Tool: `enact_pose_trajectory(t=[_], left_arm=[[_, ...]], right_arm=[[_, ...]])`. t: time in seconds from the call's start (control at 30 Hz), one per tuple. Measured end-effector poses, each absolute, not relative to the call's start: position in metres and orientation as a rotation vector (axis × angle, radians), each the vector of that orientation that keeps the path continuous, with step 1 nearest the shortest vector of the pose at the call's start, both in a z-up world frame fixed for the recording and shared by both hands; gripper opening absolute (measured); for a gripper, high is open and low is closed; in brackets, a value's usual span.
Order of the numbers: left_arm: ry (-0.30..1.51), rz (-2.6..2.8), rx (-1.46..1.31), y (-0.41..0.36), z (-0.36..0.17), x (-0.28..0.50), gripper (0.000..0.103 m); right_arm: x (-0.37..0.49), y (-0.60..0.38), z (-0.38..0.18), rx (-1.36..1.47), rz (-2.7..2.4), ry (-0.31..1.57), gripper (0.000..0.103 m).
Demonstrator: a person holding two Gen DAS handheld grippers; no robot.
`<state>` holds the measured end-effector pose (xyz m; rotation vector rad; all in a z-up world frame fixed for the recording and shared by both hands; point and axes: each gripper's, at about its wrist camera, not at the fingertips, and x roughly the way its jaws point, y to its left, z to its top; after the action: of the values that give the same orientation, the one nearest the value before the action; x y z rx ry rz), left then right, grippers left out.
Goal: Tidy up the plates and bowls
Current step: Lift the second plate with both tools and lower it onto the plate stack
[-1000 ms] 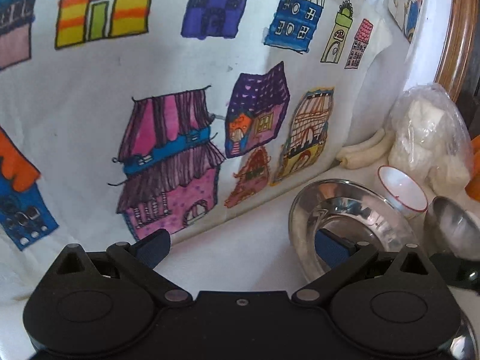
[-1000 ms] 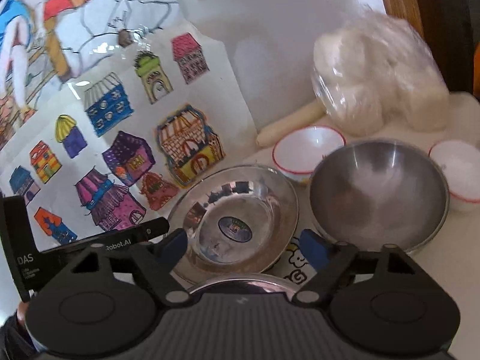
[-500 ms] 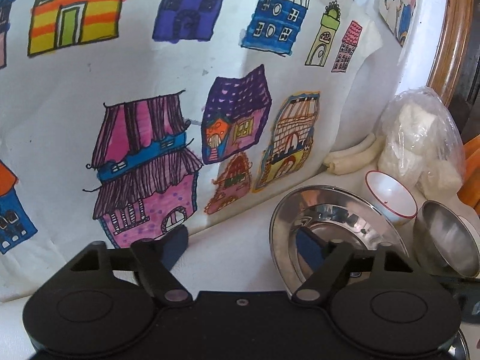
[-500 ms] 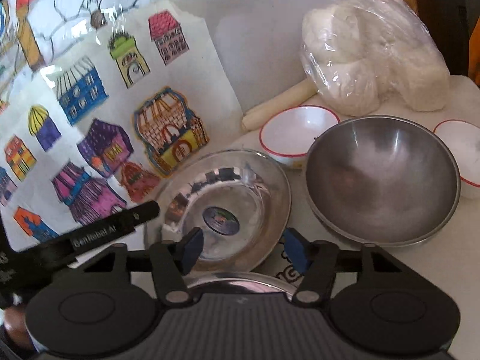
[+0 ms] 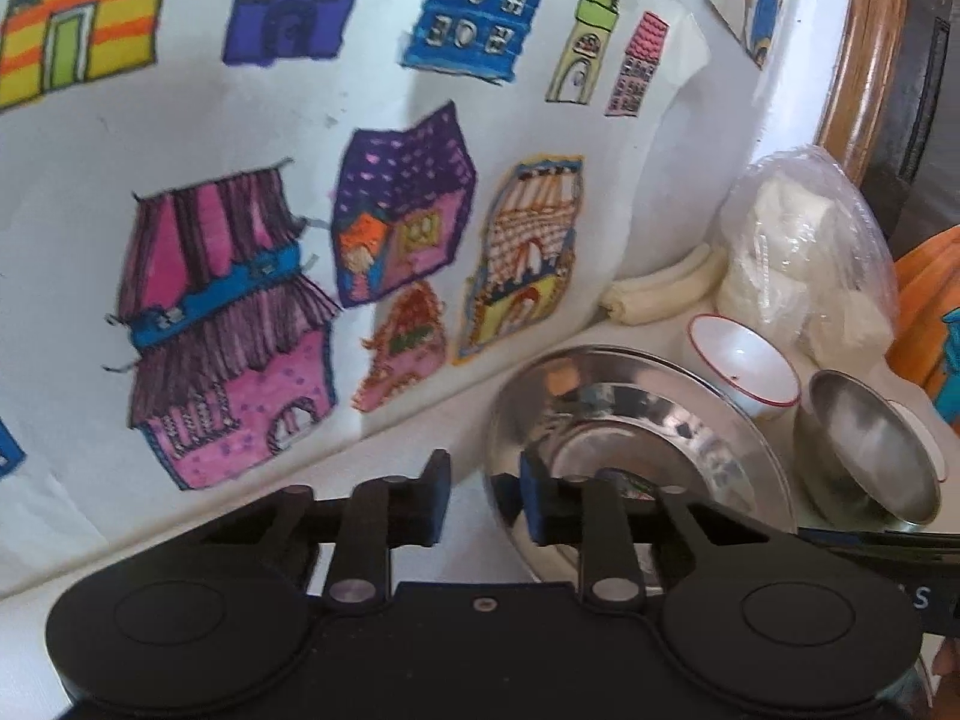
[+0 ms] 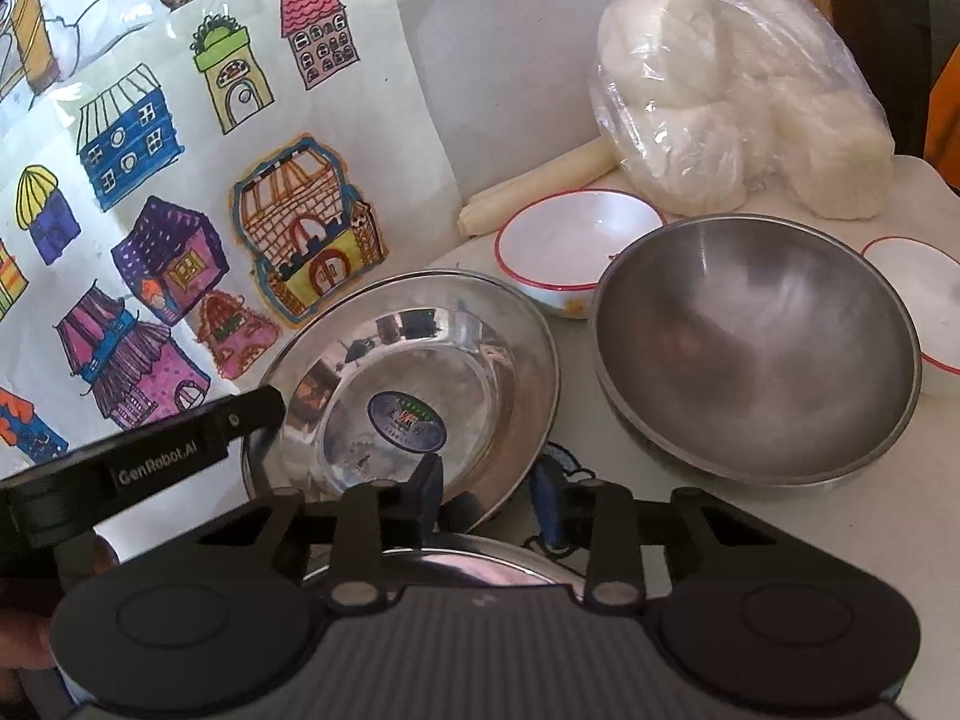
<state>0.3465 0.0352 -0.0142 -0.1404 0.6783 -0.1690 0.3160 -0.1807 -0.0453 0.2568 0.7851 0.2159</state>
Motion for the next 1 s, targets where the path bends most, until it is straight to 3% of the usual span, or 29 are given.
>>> enact_pose_trajectory(t=[1.0], left_arm=[[0.466,-0.105,-0.072,0.039,0.032,0.295,0.014]], right_arm=[[0.287,-0.171,-0.025,0.266,0.309,0.568,0.03]])
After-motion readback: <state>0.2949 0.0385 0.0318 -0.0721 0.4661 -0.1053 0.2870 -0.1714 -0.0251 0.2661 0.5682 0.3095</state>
